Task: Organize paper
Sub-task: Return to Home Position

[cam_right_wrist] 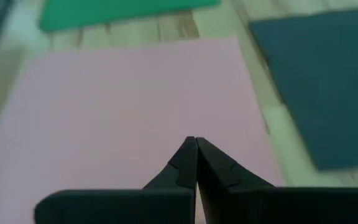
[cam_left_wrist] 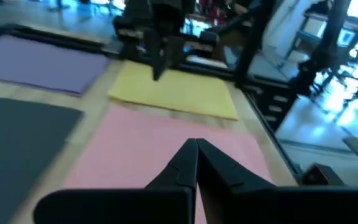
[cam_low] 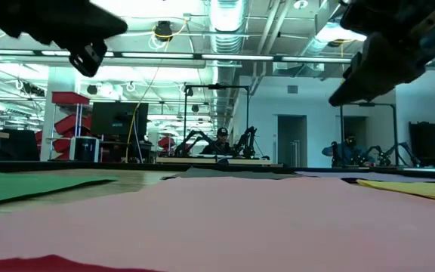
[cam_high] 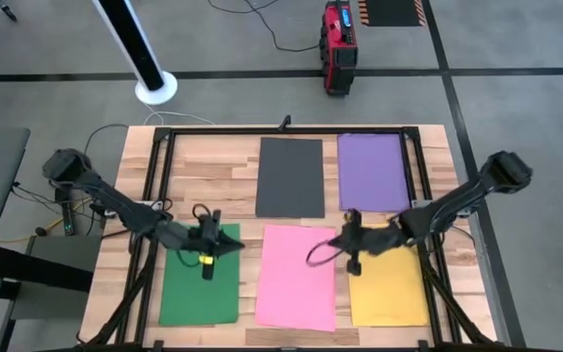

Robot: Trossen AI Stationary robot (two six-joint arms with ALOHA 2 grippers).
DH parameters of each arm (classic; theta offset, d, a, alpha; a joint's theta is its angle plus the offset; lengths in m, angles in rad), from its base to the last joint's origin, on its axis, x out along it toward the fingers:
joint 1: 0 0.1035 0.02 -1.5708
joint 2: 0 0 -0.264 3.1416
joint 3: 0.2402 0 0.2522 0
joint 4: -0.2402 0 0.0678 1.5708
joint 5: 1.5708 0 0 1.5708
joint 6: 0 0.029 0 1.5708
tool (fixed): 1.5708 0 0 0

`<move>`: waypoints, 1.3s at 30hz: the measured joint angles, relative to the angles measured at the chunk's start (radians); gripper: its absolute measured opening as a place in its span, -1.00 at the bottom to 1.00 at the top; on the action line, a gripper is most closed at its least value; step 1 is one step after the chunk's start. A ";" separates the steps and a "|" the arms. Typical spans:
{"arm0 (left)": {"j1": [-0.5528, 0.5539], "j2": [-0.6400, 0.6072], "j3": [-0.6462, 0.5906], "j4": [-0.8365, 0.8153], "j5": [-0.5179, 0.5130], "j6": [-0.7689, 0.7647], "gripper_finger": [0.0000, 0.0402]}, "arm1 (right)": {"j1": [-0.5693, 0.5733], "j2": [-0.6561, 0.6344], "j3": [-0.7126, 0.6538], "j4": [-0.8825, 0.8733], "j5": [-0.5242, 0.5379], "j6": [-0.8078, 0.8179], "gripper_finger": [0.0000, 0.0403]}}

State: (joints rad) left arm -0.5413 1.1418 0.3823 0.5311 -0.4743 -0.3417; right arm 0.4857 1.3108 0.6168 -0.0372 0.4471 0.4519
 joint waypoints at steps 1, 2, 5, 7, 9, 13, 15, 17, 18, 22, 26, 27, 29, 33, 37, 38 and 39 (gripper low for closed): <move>0.021 -0.024 -0.024 0.012 0.005 0.009 -1.00 | -0.022 -0.032 -0.037 0.050 -0.024 -0.026 -1.00; 0.045 -0.048 -0.043 0.008 0.017 0.017 -1.00 | -0.045 -0.068 -0.074 0.096 -0.040 -0.054 -1.00; 0.120 -0.119 -0.093 0.002 0.073 0.049 -1.00 | -0.120 -0.195 -0.159 0.163 -0.074 -0.135 -1.00; 0.170 -0.173 -0.114 -0.007 0.111 0.069 -1.00 | -0.171 -0.296 -0.195 0.163 -0.085 -0.179 -1.00; 0.212 -0.240 -0.134 -0.035 0.137 0.093 -1.00 | -0.218 -0.414 -0.231 0.161 -0.102 -0.225 -1.00; 0.282 -0.411 -0.178 -0.135 0.149 0.118 -1.00 | -0.300 -0.659 -0.277 0.080 -0.110 -0.283 -1.00; 0.311 -0.510 -0.199 -0.200 0.149 0.119 -1.00 | -0.339 -0.772 -0.301 0.039 -0.109 -0.291 -1.00; 0.338 -0.612 -0.219 -0.258 0.148 0.120 -1.00 | -0.366 -0.871 -0.317 -0.022 -0.109 -0.295 -1.00; 0.350 -0.664 -0.227 -0.290 0.148 0.120 -1.00 | -0.377 -0.914 -0.319 -0.049 -0.109 -0.296 -1.00; 0.386 -0.864 -0.237 -0.448 0.136 0.128 -1.00 | -0.411 -1.056 -0.327 -0.132 -0.108 -0.304 -1.00; 0.408 -1.038 -0.237 -0.635 0.069 0.128 -1.00 | -0.443 -1.162 -0.328 -0.207 -0.108 -0.305 -1.00; 0.411 -1.079 -0.237 -0.677 0.054 0.125 -1.00 | -0.452 -1.185 -0.328 -0.224 -0.107 -0.310 -1.00; 0.415 -1.144 -0.238 -0.745 0.036 0.116 -1.00 | -0.469 -1.223 -0.328 -0.232 -0.106 -0.312 -1.00; 0.419 -1.133 -0.224 -0.792 0.009 0.121 -1.00 | -0.482 -1.285 -0.328 -0.222 -0.105 -0.327 -1.00; 0.419 -1.142 -0.222 -0.786 -0.006 0.125 -1.00 | -0.482 -1.309 -0.342 -0.194 -0.091 -0.329 -1.00; 0.419 -1.141 -0.221 -0.783 -0.007 0.126 -1.00 | -0.482 -1.309 -0.358 -0.191 -0.083 -0.327 -1.00; 0.419 -1.140 -0.221 -0.785 -0.007 0.124 -1.00 | -0.482 -1.308 -0.378 -0.175 -0.081 -0.324 -1.00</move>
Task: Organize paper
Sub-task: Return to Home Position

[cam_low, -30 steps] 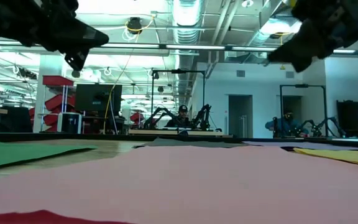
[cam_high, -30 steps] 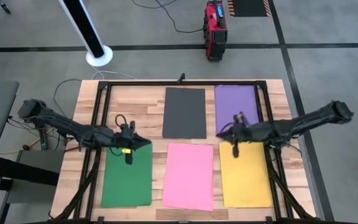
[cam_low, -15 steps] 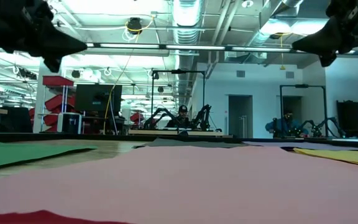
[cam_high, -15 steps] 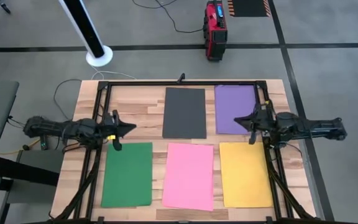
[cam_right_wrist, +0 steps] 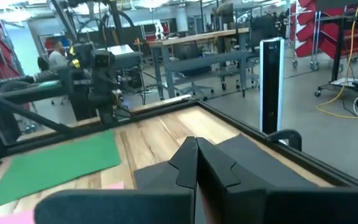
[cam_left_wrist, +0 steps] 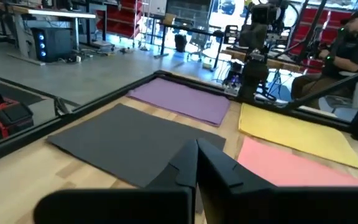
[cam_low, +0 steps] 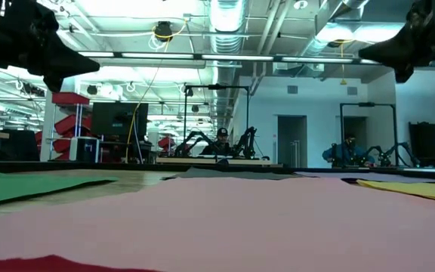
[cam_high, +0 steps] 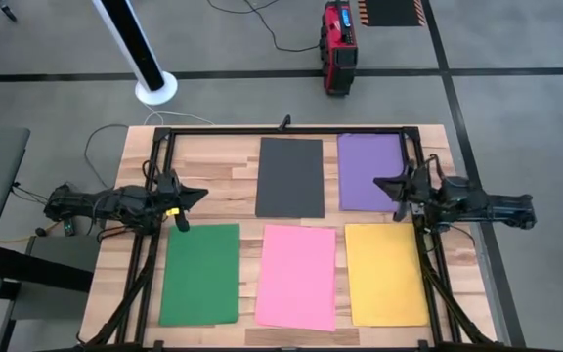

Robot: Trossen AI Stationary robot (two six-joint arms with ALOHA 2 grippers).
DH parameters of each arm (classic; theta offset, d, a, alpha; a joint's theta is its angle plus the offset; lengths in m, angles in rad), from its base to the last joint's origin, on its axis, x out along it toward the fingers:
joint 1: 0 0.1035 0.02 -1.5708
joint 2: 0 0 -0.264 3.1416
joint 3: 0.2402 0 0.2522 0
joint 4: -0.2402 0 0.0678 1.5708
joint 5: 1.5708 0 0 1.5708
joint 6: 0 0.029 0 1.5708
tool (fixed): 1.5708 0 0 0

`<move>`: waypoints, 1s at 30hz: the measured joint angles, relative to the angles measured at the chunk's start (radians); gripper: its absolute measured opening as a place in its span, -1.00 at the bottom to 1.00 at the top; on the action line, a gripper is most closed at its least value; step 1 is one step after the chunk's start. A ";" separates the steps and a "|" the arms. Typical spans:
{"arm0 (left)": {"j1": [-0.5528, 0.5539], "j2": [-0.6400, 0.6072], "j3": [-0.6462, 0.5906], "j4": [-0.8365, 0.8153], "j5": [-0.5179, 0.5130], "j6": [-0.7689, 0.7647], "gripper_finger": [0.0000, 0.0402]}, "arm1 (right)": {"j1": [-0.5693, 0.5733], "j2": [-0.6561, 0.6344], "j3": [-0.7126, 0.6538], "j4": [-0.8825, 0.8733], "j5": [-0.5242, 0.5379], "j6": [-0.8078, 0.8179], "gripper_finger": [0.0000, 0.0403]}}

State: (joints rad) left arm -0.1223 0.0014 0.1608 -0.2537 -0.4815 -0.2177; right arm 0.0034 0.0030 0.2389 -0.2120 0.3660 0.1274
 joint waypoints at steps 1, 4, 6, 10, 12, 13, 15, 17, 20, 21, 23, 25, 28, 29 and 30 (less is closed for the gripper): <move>0.000 0.000 0.000 -0.004 -0.005 -0.002 -1.00 | 0.000 0.004 -0.020 0.024 0.000 0.001 -1.00; 0.000 0.000 0.000 0.005 -0.033 -0.030 -1.00 | 0.000 -0.001 -0.086 0.120 -0.008 0.005 -1.00; 0.000 0.000 -0.001 0.005 -0.036 -0.045 -1.00 | 0.000 -0.001 -0.120 0.156 -0.028 0.005 -1.00; 0.000 0.000 -0.026 0.035 -0.036 -0.070 -1.00 | -0.009 -0.001 -0.172 0.226 -0.090 0.015 -1.00; 0.000 0.000 -0.041 0.045 -0.036 -0.072 -1.00 | -0.033 -0.001 -0.189 0.231 -0.116 0.035 -1.00; 0.000 0.000 -0.051 0.052 -0.036 -0.072 -1.00 | -0.047 -0.001 -0.199 0.231 -0.132 0.049 -1.00; 0.000 0.001 -0.074 0.097 -0.034 -0.063 -1.00 | -0.083 -0.001 -0.221 0.241 -0.184 0.072 -1.00; 0.000 0.000 -0.090 0.157 -0.026 -0.041 -1.00 | -0.127 -0.001 -0.231 0.259 -0.230 0.081 -1.00; 0.000 0.001 -0.093 0.166 -0.023 -0.020 -1.00 | -0.206 -0.001 -0.231 0.248 -0.306 0.077 -1.00; 0.000 0.001 -0.093 0.166 -0.025 -0.020 -1.00 | -0.235 -0.001 -0.231 0.247 -0.332 0.078 -1.00; 0.000 0.000 -0.094 0.165 -0.029 -0.018 -1.00 | -0.292 -0.001 -0.231 0.240 -0.382 0.078 -1.00; 0.000 0.001 -0.093 0.152 -0.035 -0.023 -1.00 | -0.344 0.002 -0.231 0.236 -0.390 0.082 -1.00; 0.000 0.004 -0.093 0.141 -0.067 -0.046 -1.00 | -0.395 0.003 -0.232 0.235 -0.391 0.052 -1.00; 0.000 0.004 -0.093 0.138 -0.081 -0.049 -1.00 | -0.408 0.003 -0.232 0.235 -0.391 0.039 -1.00; 0.000 0.004 -0.093 0.137 -0.098 -0.048 -1.00 | -0.418 0.003 -0.232 0.233 -0.389 0.024 -1.00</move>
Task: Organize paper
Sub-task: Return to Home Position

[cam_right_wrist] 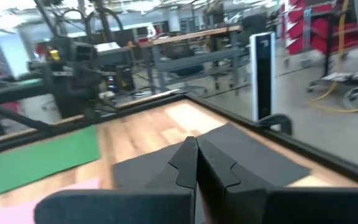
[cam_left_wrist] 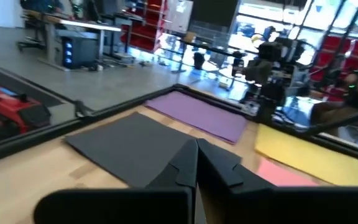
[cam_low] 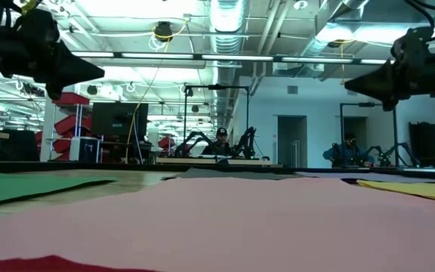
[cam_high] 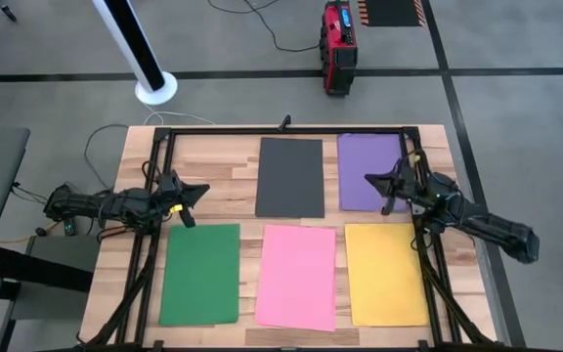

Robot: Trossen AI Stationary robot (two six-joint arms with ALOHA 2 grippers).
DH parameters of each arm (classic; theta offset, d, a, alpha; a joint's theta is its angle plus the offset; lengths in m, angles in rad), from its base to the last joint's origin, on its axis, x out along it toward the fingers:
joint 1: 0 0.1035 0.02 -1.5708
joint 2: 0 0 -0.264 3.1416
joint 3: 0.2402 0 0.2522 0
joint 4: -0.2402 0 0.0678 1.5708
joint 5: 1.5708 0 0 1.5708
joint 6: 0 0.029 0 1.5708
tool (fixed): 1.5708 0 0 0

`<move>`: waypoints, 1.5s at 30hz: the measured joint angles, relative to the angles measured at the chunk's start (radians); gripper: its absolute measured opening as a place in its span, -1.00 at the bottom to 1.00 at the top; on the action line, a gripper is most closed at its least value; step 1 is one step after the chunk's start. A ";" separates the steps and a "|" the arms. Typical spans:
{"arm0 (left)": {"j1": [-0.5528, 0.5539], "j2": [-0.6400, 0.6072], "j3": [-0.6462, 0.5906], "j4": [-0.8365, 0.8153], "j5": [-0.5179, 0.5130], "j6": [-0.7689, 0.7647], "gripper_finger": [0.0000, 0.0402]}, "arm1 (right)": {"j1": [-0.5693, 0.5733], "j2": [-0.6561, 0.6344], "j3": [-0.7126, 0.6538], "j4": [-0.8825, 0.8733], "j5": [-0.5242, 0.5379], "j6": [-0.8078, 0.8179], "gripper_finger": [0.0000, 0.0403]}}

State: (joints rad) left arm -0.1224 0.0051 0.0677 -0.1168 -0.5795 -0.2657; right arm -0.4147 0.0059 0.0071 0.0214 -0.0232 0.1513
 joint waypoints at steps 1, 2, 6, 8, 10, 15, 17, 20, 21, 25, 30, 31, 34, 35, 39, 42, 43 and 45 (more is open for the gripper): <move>0.000 0.000 0.000 -0.001 -0.012 0.009 -1.00 | -0.010 0.000 0.000 -0.001 0.002 -0.015 -1.00; 0.000 0.000 0.000 -0.002 -0.025 0.024 -1.00 | -0.018 0.000 0.000 -0.002 0.005 -0.028 -1.00; 0.000 0.001 -0.001 -0.003 -0.041 0.081 -1.00 | -0.039 0.000 0.000 -0.005 0.021 -0.073 -1.00; 0.000 0.001 -0.002 -0.004 -0.045 0.083 -1.00 | -0.045 0.000 0.000 -0.006 0.022 -0.067 -1.00; 0.000 0.001 -0.002 -0.004 -0.045 0.083 -1.00 | -0.046 0.000 -0.001 -0.007 0.022 -0.066 -1.00; 0.000 0.001 -0.002 0.000 -0.030 0.093 -1.00 | -0.029 0.000 -0.001 -0.009 0.022 0.012 -1.00; 0.000 0.001 -0.002 -0.001 -0.028 0.105 -1.00 | -0.023 0.000 -0.001 -0.010 0.022 0.034 -1.00; 0.000 0.001 -0.002 0.001 -0.028 0.099 -1.00 | -0.025 0.000 -0.001 -0.010 0.022 0.034 -1.00; 0.000 0.001 -0.002 0.000 -0.028 0.093 -1.00 | -0.026 0.000 -0.001 -0.010 0.022 0.035 -1.00; 0.000 0.001 -0.003 0.001 -0.028 0.089 -1.00 | -0.026 0.000 -0.001 -0.012 0.022 0.034 -1.00; 0.000 0.001 -0.003 0.001 -0.028 0.086 -1.00 | -0.025 0.000 -0.002 -0.012 0.022 0.034 -1.00; 0.000 0.001 -0.003 0.001 -0.028 0.086 -1.00 | -0.025 0.000 -0.002 -0.012 0.022 0.034 -1.00; 0.000 0.001 -0.003 0.001 -0.028 0.086 -1.00 | -0.025 0.000 -0.002 -0.012 0.022 0.034 -1.00; 0.000 0.001 -0.003 0.001 -0.028 0.086 -1.00 | -0.025 0.000 -0.002 -0.012 0.023 0.034 -1.00; 0.000 0.001 -0.003 0.001 -0.028 0.086 -1.00 | -0.025 0.000 -0.002 -0.012 0.022 0.033 -1.00; 0.000 0.001 -0.003 0.001 -0.028 0.086 -1.00 | -0.025 0.000 -0.002 -0.012 0.023 0.032 -1.00; 0.000 0.001 -0.003 0.001 -0.028 0.086 -1.00 | -0.025 0.000 -0.002 -0.012 0.023 0.032 -1.00; 0.000 0.001 -0.003 0.001 -0.028 0.086 -1.00 | -0.025 0.000 -0.002 -0.012 0.023 0.032 -1.00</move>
